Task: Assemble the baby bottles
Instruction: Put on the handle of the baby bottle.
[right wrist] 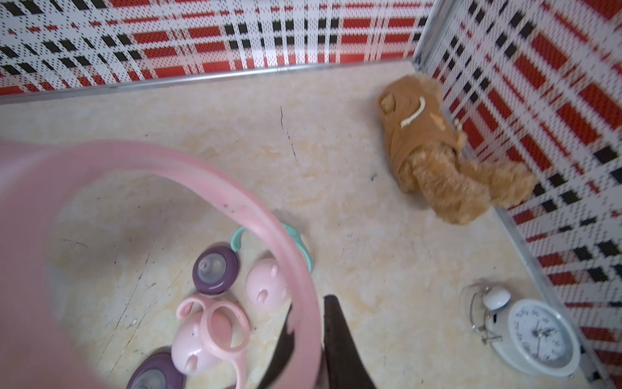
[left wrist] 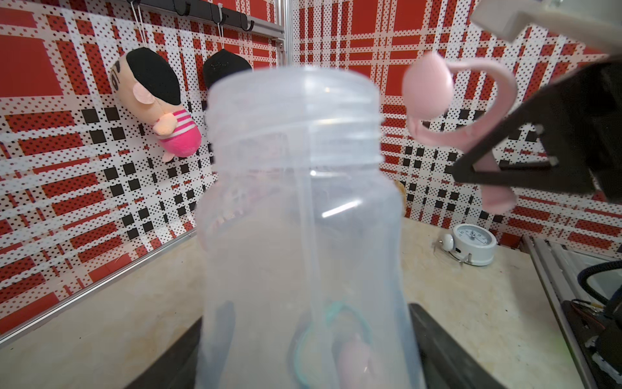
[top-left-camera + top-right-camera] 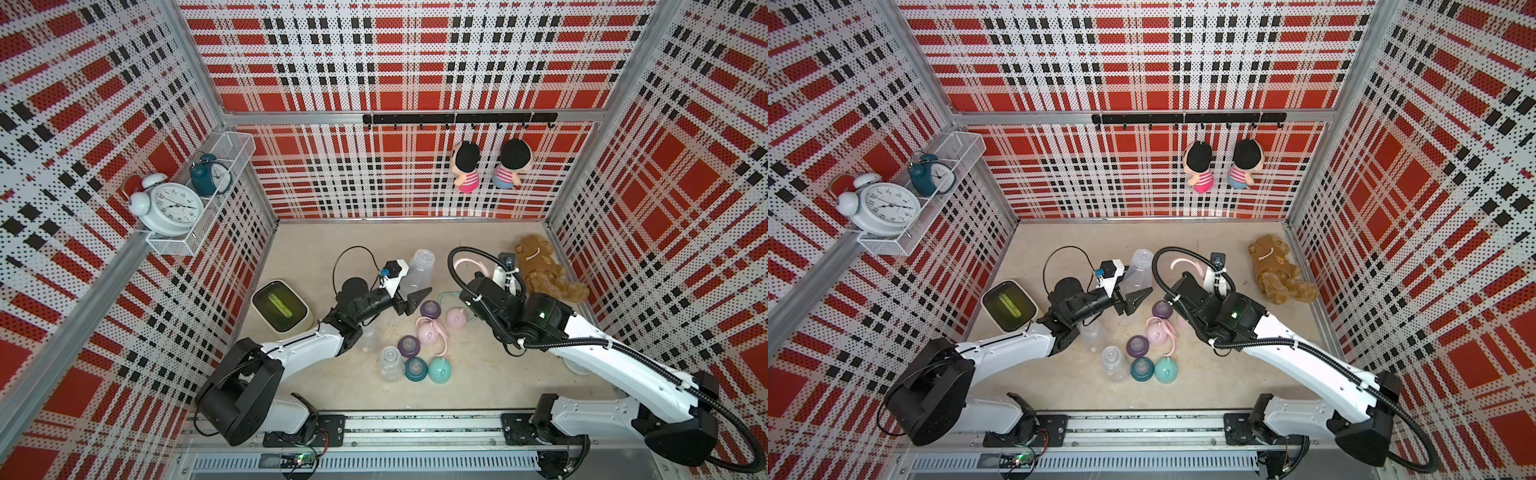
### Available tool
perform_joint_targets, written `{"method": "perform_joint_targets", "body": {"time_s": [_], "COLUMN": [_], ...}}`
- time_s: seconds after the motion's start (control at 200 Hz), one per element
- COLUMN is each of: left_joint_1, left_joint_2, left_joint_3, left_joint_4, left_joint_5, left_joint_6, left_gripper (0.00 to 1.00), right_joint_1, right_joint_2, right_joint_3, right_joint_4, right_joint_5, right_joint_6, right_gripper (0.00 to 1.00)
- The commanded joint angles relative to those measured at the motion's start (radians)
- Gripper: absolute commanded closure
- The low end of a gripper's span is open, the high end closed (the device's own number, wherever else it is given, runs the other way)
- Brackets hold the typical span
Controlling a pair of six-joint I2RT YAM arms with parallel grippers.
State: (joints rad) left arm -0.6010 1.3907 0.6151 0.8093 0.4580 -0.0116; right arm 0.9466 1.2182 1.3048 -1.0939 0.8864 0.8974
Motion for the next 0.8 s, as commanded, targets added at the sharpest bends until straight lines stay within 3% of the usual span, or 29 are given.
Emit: {"method": "perform_joint_targets", "body": {"time_s": [0.0, 0.15, 0.341, 0.466, 0.797], "left_joint_1": [0.009, 0.020, 0.021, 0.021, 0.020], "left_joint_2": [0.008, 0.020, 0.036, 0.038, 0.051], "left_joint_3": [0.020, 0.034, 0.058, 0.072, 0.095], "left_joint_4": [0.045, 0.045, 0.023, 0.005, -0.004], "left_joint_5": [0.066, 0.107, 0.149, 0.154, 0.170], "left_joint_6": [-0.026, -0.051, -0.063, -0.065, -0.080], "left_gripper": [1.00, 1.00, 1.00, 1.00, 1.00], "right_joint_1": [-0.003, -0.004, -0.002, 0.007, 0.066], "right_joint_2": [0.076, 0.150, 0.190, 0.215, 0.329], "right_joint_3": [0.083, 0.167, 0.211, 0.221, 0.281], "right_joint_4": [0.033, 0.132, 0.238, 0.272, 0.284], "right_joint_5": [0.145, 0.170, 0.143, 0.153, 0.317], "right_joint_6": [-0.224, -0.423, -0.572, -0.625, -0.677], "right_gripper": [1.00, 1.00, 1.00, 1.00, 1.00]}}
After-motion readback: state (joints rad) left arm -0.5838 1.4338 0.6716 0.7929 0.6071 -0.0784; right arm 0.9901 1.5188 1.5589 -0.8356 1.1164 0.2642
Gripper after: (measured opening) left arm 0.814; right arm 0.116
